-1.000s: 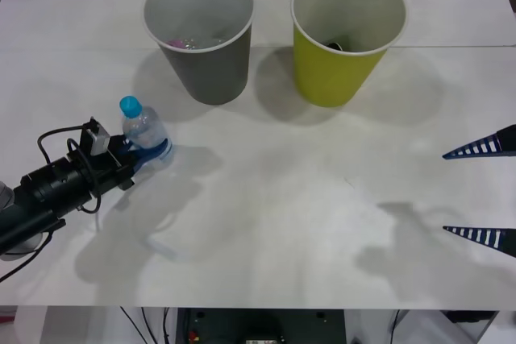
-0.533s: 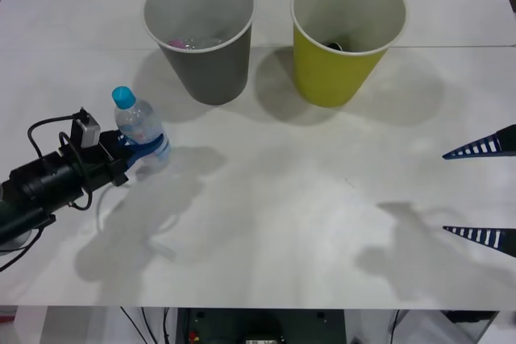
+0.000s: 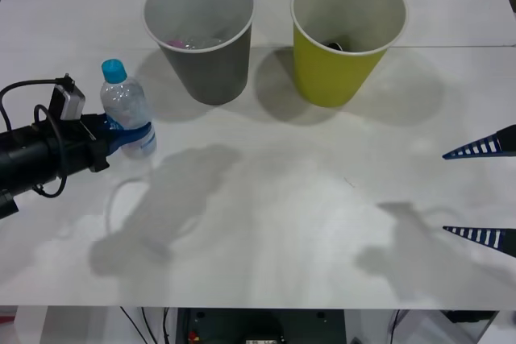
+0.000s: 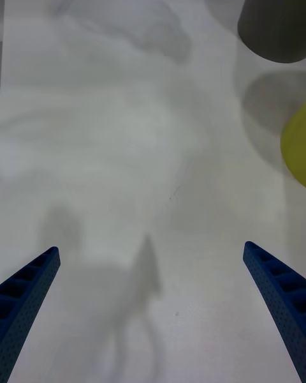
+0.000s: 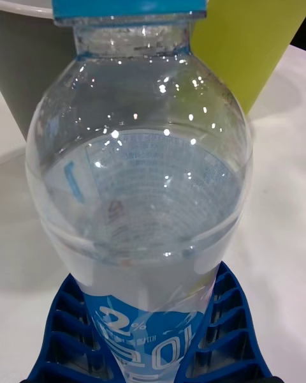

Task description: Put the can into the green bin and the plastic bottle into the gray bin

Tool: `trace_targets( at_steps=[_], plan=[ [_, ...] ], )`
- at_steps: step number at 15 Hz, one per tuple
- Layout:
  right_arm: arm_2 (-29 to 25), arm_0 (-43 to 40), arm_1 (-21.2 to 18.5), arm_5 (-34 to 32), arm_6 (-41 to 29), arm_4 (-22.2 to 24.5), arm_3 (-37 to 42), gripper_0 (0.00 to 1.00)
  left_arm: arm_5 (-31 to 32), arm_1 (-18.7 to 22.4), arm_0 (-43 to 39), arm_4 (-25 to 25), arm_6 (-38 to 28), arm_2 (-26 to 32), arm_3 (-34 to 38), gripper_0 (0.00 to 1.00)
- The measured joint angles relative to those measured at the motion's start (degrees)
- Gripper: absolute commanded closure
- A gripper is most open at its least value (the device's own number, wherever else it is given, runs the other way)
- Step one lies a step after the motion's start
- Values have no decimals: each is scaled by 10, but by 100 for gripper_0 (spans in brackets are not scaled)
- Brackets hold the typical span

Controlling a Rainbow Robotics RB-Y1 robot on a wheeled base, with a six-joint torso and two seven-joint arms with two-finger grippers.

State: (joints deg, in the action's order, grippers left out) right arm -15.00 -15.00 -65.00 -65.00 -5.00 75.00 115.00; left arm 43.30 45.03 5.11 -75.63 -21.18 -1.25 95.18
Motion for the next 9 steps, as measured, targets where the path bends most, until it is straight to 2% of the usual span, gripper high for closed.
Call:
trace_targets(
  at_steps=[4,9],
  plan=[
    [0,0,0,0,0,0,0,0,25,56,1,-100,-174,18,82,100],
    [0,0,0,0,0,0,0,0,181,88,43,-213,-368,85,174,100]
  ],
)
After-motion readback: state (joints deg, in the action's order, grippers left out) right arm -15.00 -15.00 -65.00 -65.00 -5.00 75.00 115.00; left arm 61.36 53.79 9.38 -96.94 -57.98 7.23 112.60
